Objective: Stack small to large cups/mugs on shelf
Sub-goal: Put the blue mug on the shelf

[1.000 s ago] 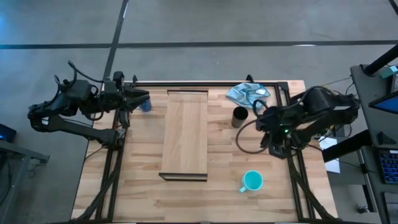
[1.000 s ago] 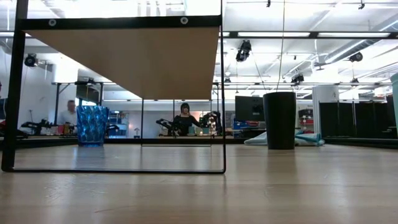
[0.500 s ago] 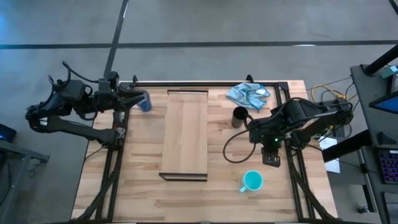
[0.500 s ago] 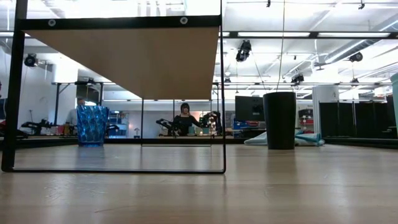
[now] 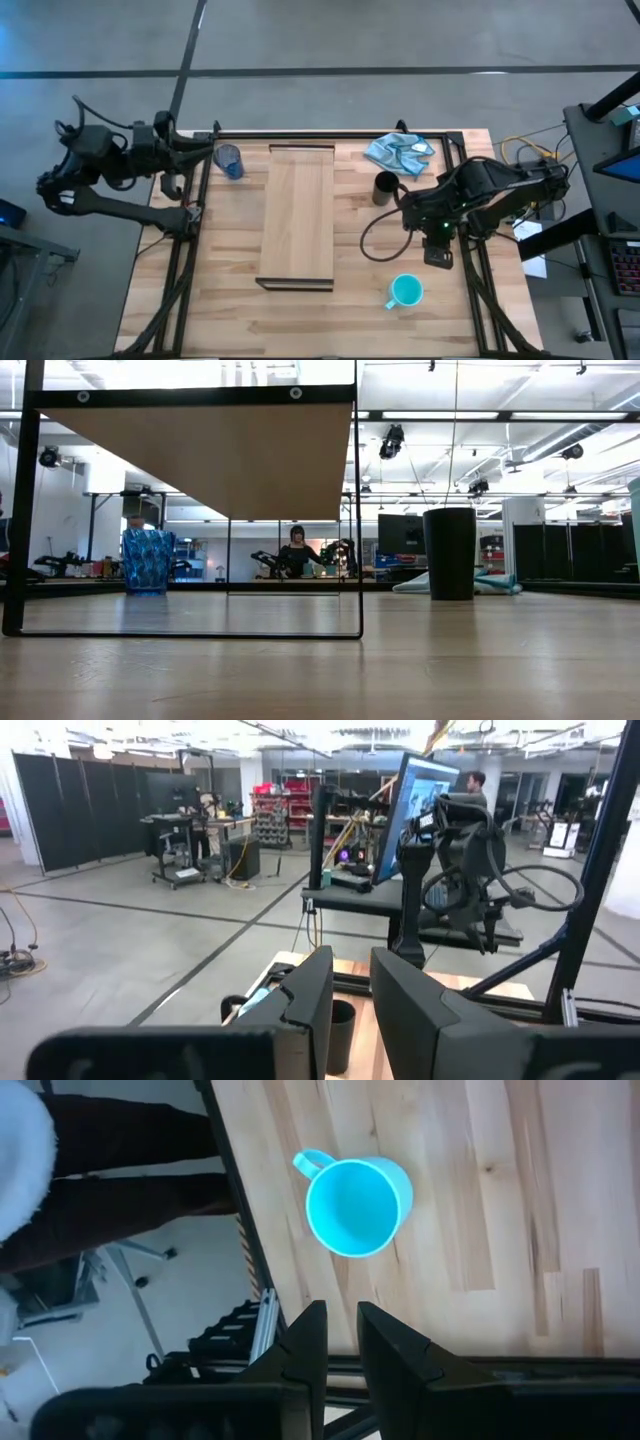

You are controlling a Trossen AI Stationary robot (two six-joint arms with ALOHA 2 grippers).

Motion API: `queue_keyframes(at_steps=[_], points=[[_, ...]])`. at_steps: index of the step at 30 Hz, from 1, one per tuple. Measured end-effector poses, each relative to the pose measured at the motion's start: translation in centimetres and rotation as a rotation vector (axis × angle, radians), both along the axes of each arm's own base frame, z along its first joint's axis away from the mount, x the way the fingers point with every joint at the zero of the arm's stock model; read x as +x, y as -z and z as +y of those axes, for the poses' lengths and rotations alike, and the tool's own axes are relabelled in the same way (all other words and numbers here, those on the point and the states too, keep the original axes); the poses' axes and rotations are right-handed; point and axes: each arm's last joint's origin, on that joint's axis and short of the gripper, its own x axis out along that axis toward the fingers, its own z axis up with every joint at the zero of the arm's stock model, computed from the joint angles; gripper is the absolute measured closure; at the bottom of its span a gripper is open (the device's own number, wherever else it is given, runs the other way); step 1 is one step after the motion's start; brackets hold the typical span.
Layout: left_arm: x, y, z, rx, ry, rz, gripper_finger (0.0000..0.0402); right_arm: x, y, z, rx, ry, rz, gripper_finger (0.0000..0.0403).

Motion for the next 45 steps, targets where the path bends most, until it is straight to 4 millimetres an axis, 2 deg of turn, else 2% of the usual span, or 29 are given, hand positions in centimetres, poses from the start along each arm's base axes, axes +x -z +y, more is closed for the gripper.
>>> queue_keyframes(at_steps=[15,24,45], points=[[0.6,0.4,0.0,0.001,0.001,0.023,0.0343,-0.2,-2.1,-0.1,0.006,0.010,-0.096,0.0348],[0.7,0.4,0.0,0.001,0.001,0.026,0.0343,-0.3,-2.9,-0.8,-0.188,0.073,-0.183,0.0348],[0.7,0.4,0.0,0.001,0.001,0.027,0.0343,-0.2,-3.9,-0.6,-0.184,0.015,-0.288,0.0348]])
